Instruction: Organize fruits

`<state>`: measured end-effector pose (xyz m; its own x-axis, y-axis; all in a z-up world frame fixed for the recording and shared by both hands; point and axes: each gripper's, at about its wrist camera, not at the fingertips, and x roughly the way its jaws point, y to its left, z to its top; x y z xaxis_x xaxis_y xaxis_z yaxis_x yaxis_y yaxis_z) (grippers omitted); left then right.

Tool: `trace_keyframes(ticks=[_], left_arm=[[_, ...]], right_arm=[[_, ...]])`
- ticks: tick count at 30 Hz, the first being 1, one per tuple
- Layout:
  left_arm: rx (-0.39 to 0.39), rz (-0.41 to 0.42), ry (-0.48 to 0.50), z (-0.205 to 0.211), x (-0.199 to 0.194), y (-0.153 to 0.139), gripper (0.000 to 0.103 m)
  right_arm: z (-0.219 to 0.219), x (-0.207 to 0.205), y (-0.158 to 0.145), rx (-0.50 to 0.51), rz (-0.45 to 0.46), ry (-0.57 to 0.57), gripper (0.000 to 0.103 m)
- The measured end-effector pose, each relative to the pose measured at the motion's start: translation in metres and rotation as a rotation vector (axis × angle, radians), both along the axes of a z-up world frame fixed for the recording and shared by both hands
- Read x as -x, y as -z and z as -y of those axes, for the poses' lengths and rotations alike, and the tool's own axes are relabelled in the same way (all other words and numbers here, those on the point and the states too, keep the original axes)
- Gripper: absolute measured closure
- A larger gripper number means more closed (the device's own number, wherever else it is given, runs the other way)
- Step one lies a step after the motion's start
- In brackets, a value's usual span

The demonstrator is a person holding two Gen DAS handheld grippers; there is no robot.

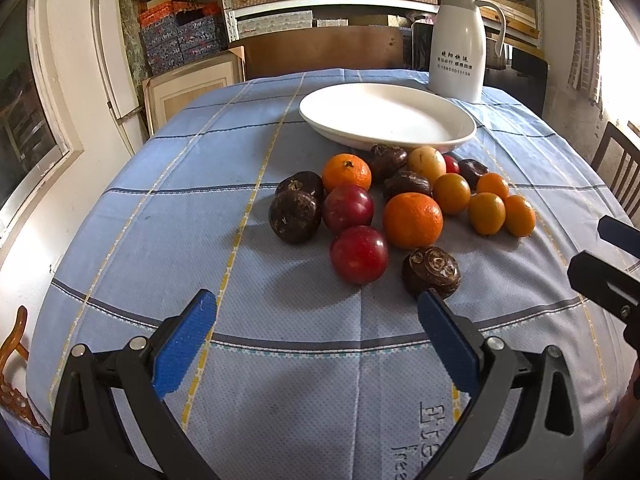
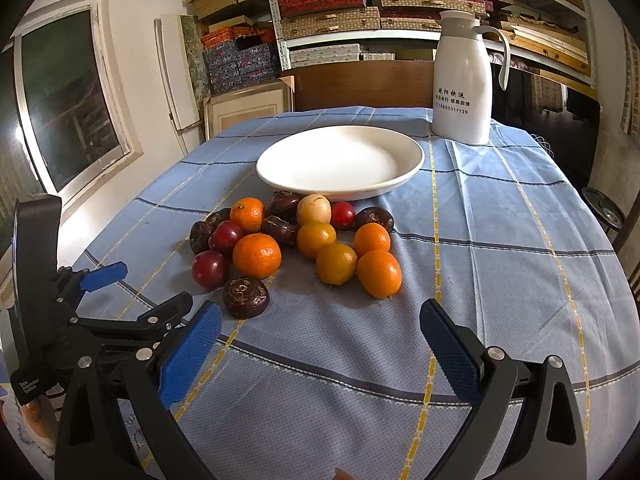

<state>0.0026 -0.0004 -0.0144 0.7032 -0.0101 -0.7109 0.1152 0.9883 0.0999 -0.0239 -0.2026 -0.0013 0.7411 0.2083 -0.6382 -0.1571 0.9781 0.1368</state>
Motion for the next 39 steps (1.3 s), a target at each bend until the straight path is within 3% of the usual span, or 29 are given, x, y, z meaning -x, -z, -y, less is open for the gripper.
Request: trace_keyframes(ticks=[39], left_arm=[[0.003,-0.029,0.009,0.0063,-0.0021,0.0035,0.004]], right_arm=[[-0.0017,0.0027,-0.0031,-0.006,0.002,-0.008,0.003]])
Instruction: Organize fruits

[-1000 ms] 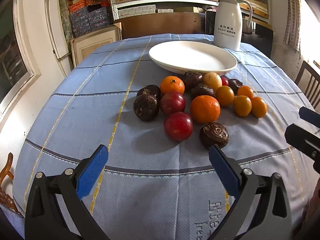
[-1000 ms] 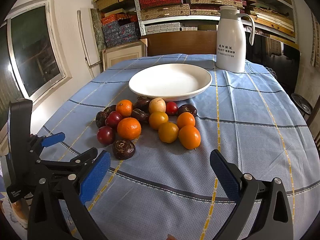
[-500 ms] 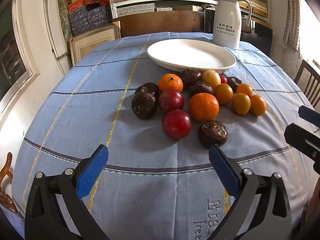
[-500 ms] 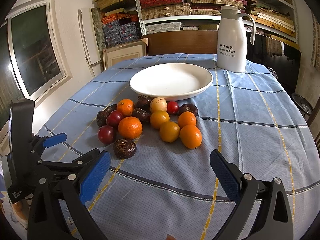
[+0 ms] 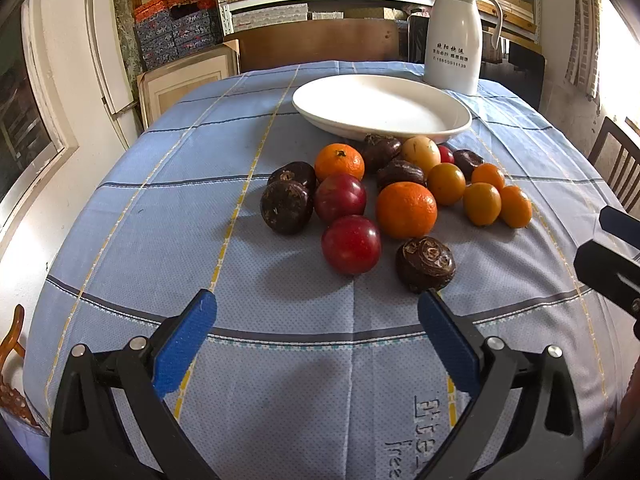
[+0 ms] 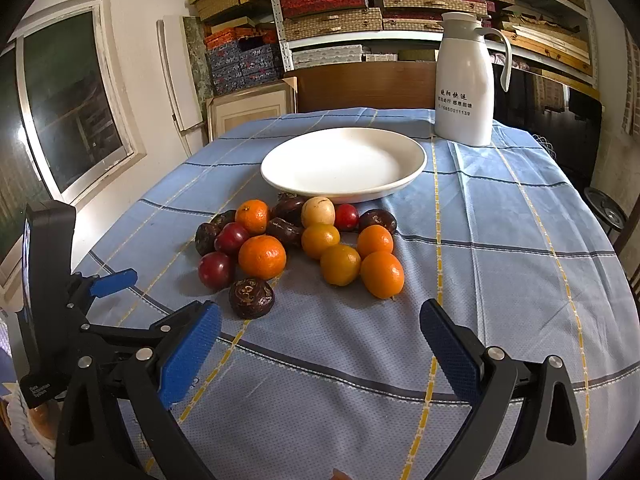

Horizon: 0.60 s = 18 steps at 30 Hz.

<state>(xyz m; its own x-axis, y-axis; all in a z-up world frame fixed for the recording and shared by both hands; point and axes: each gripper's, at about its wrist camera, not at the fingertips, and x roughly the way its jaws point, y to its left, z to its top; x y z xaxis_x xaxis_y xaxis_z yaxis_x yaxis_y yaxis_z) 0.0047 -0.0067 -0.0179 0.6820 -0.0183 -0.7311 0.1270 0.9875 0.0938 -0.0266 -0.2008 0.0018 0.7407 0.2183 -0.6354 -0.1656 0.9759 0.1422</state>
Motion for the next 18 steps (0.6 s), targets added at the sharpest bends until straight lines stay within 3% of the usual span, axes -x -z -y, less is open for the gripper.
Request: trace_keyframes(ticks=[18], left_arm=[[-0.001,-0.009,0.005,0.0010,0.0006,0.0042,0.004]], right_arm=[[-0.0004,0.0011,-0.0010,-0.002,-0.002,-0.004,0.003]])
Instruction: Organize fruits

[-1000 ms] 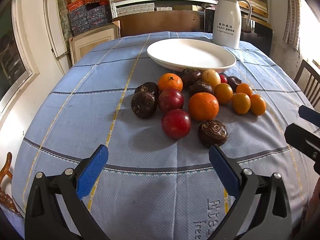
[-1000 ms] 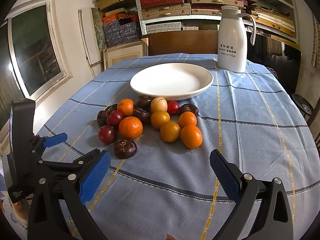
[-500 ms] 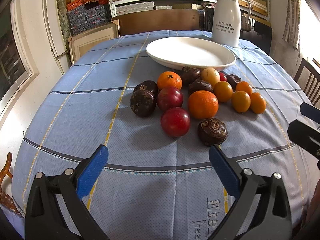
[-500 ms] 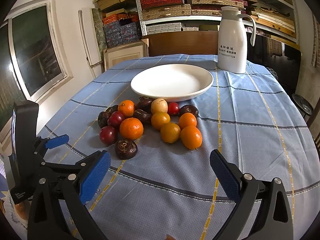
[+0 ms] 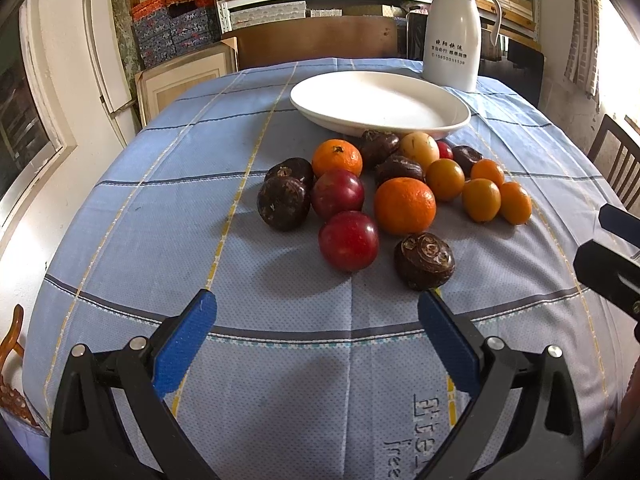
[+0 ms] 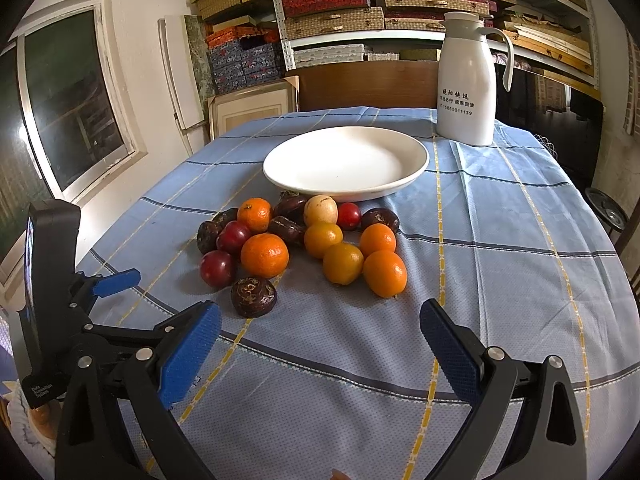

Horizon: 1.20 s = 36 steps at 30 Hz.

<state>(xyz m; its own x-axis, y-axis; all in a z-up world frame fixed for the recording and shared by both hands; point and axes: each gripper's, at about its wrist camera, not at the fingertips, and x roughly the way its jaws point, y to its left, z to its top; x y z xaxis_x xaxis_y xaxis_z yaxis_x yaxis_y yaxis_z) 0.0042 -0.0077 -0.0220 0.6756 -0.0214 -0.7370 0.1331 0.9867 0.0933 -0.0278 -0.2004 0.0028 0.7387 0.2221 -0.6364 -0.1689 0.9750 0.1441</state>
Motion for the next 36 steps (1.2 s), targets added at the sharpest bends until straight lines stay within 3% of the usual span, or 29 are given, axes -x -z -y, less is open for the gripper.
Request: trace_keyframes(ticks=[36], left_arm=[[0.001,-0.014,0.005,0.0013,-0.0005,0.0007,0.004]], right_arm=[[-0.0024,0.0015,0.0000,-0.005,0.003,-0.004,0.003]])
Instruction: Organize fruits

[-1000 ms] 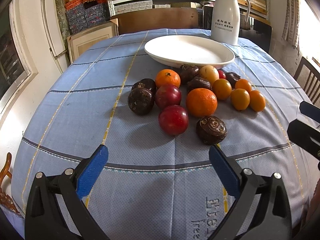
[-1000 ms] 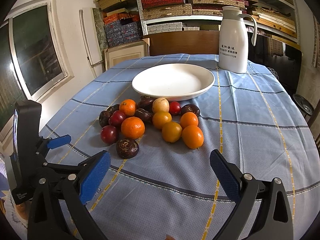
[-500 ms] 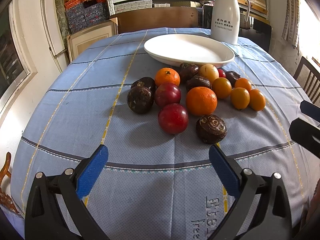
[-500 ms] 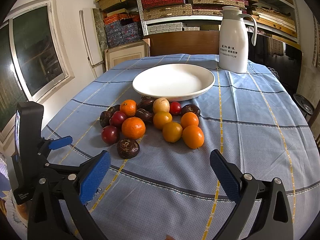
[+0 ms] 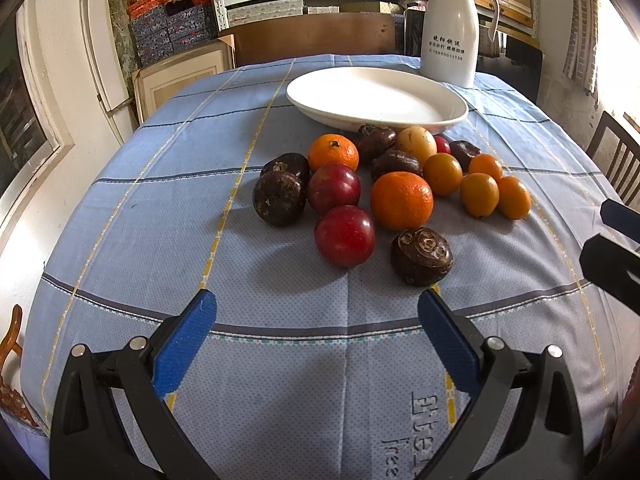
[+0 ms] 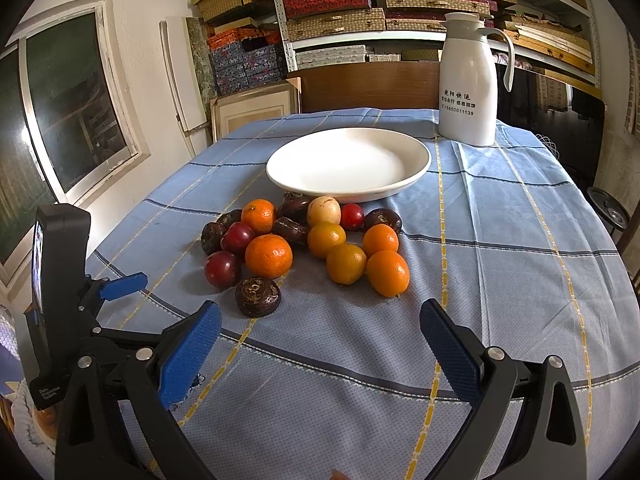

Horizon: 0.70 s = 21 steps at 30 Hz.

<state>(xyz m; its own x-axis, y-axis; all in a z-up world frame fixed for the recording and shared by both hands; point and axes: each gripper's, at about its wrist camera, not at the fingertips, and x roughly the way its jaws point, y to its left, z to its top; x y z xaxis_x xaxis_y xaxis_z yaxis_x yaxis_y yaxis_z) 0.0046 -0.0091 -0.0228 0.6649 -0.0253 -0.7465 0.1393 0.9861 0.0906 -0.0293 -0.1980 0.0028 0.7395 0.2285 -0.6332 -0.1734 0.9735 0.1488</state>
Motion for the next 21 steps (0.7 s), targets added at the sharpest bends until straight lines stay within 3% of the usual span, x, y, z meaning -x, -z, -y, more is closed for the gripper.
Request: trace_keyframes(ticks=[4,8,11,16,21], left_arm=[[0.009,-0.006,0.009,0.000,0.000,0.000,0.004],[0.039,-0.034,0.029,-0.010,-0.003,-0.004,0.004],[0.021,-0.042,0.059,-0.017,-0.005,-0.005,0.004],[0.020,-0.099,0.087,-0.022,-0.018,0.003,0.004],[-0.024,-0.139,0.112,-0.010,-0.038,0.010,0.004]], right_arm=[[0.000,-0.001,0.001,0.000,-0.005,-0.005,0.003],[0.012,-0.014,0.011,0.009,-0.080,-0.006,0.003],[0.034,-0.015,0.019,-0.055,-0.115,-0.033,0.003],[0.067,-0.006,0.021,-0.167,-0.007,-0.019,0.003],[0.065,-0.024,0.030,-0.097,-0.130,-0.037,0.003]])
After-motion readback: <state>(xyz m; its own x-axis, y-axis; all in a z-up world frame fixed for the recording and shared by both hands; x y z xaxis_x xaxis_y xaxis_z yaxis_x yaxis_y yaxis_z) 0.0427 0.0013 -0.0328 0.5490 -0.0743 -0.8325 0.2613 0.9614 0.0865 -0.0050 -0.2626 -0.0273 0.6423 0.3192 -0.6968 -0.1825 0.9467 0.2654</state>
